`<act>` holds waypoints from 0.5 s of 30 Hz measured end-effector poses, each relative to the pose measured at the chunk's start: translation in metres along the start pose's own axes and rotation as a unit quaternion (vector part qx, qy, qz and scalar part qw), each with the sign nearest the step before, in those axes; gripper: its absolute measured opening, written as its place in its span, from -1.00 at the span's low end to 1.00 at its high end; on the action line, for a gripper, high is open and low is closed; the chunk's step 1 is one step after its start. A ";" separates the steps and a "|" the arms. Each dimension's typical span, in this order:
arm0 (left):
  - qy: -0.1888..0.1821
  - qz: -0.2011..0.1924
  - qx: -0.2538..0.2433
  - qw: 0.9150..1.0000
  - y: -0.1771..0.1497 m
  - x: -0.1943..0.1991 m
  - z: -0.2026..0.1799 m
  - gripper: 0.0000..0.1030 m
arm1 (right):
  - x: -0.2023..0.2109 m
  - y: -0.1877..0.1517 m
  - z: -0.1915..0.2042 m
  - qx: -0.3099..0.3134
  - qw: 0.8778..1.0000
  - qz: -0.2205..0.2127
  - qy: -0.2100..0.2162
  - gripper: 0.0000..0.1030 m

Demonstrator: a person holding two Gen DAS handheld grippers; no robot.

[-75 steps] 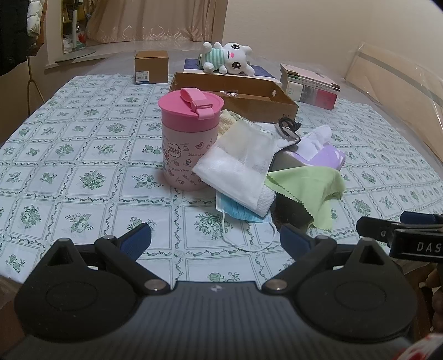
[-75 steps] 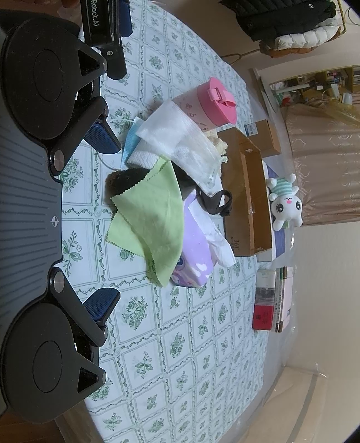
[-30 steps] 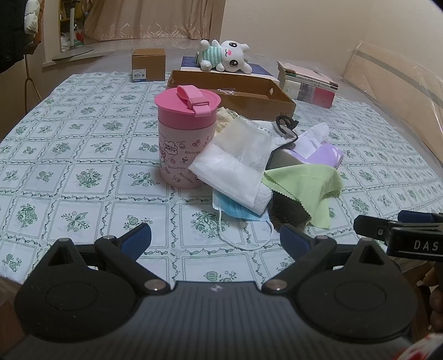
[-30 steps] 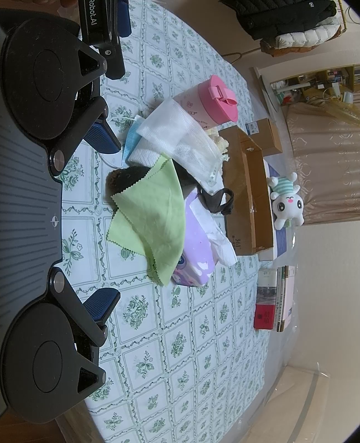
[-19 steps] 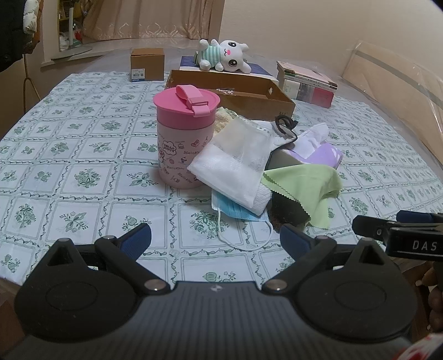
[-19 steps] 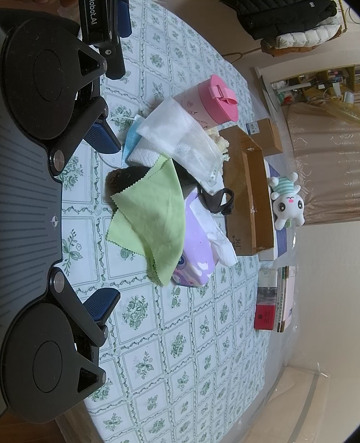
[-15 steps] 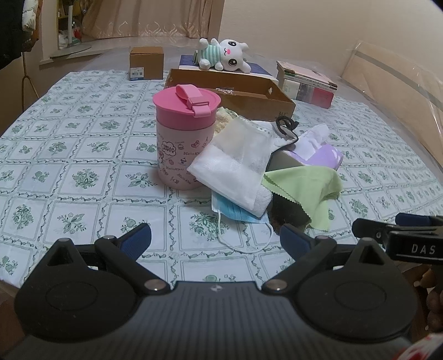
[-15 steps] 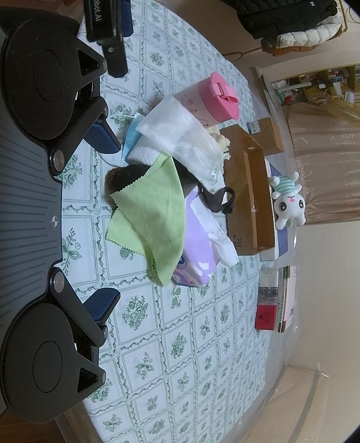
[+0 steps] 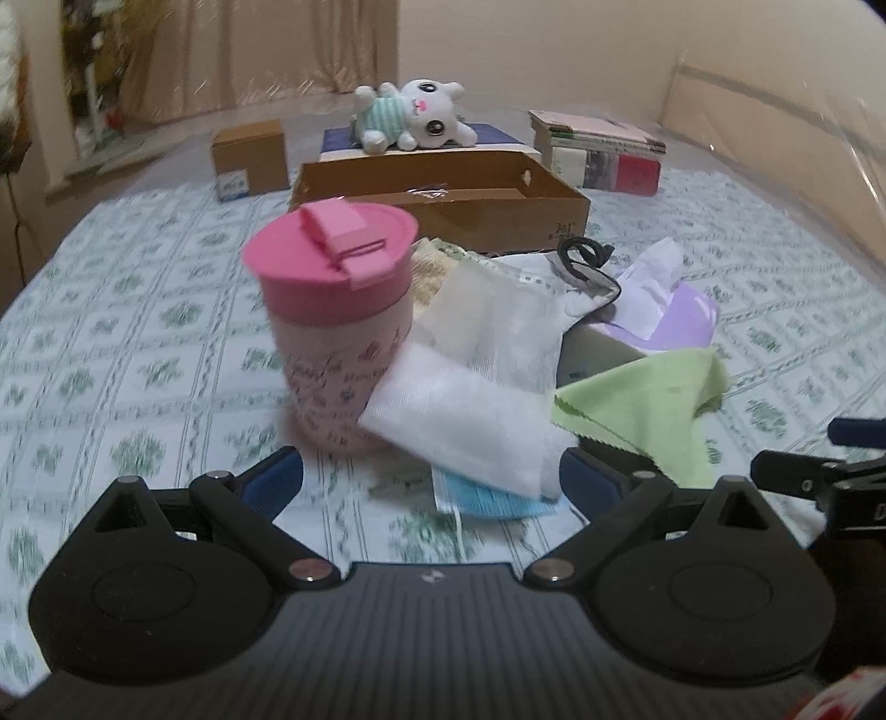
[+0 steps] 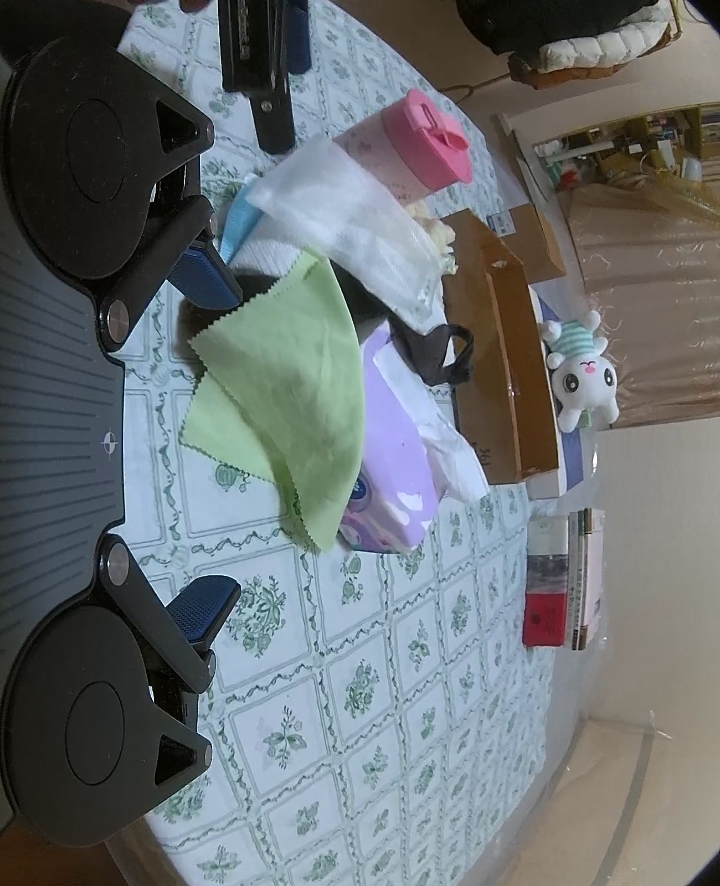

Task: Organize soft objects
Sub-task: 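Grasp the white mesh bag with the left gripper while the right gripper grasps the green cloth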

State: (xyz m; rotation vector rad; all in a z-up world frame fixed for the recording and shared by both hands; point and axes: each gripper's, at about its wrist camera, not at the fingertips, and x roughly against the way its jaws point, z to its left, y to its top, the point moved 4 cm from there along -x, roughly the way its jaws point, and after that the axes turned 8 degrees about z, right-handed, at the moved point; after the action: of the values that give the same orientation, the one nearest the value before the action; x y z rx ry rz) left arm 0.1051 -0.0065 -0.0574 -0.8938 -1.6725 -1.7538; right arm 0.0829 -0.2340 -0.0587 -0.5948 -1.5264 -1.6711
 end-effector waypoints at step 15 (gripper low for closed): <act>0.033 0.002 -0.120 0.992 0.014 -0.050 -0.026 0.26 | -0.040 0.006 -0.015 -0.018 1.000 0.019 0.001 0.97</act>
State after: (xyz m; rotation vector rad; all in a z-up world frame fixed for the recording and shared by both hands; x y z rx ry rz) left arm 0.1445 -0.0366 -0.0879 -0.9309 -1.4387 -1.9889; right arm 0.1131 -0.2389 -0.0888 -0.6370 -1.4766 -1.6722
